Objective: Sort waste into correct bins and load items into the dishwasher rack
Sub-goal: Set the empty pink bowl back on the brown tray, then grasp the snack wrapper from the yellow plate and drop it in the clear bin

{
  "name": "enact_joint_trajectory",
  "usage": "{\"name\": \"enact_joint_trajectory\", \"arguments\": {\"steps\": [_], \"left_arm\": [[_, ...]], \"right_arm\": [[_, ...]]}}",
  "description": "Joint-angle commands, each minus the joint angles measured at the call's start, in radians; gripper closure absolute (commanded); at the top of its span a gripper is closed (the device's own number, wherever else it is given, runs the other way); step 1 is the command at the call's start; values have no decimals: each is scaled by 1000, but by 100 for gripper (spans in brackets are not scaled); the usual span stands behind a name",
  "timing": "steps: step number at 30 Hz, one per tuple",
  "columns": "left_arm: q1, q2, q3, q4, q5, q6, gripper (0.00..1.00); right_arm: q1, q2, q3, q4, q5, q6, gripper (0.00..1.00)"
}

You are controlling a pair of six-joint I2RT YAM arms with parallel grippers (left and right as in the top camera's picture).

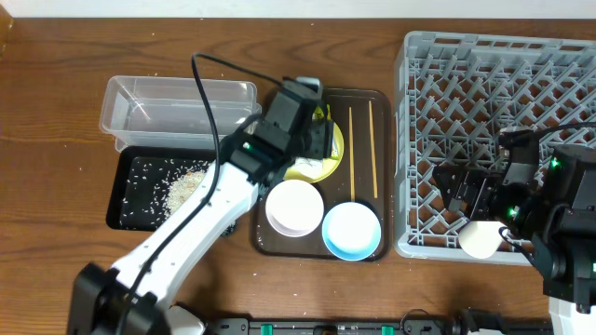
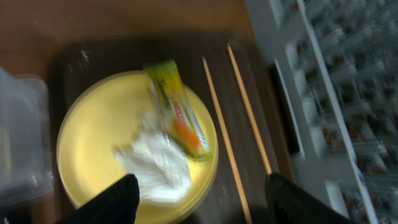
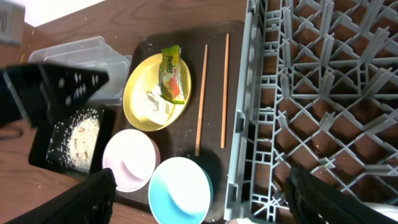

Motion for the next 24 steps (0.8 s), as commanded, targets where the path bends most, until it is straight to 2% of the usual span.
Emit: {"name": "enact_joint_trajectory", "arguments": {"steps": [1, 9, 17, 18, 21, 24], "left_arm": [[11, 140, 9, 33, 7, 87, 32], [11, 408, 35, 183, 6, 103, 32], [10, 425, 35, 229, 6, 103, 43], [10, 416, 35, 229, 6, 103, 45], [10, 373, 36, 214, 6, 103, 69], [10, 322, 36, 200, 6, 103, 85]], "right_arm": [[-16, -2, 3, 0, 3, 5, 14], [-16, -2, 3, -13, 3, 5, 14], [-16, -2, 3, -35, 3, 4, 14], [-16, -2, 3, -34, 3, 4, 14], [-16, -2, 3, -34, 3, 4, 14], [-16, -2, 3, -34, 3, 4, 14]]}}
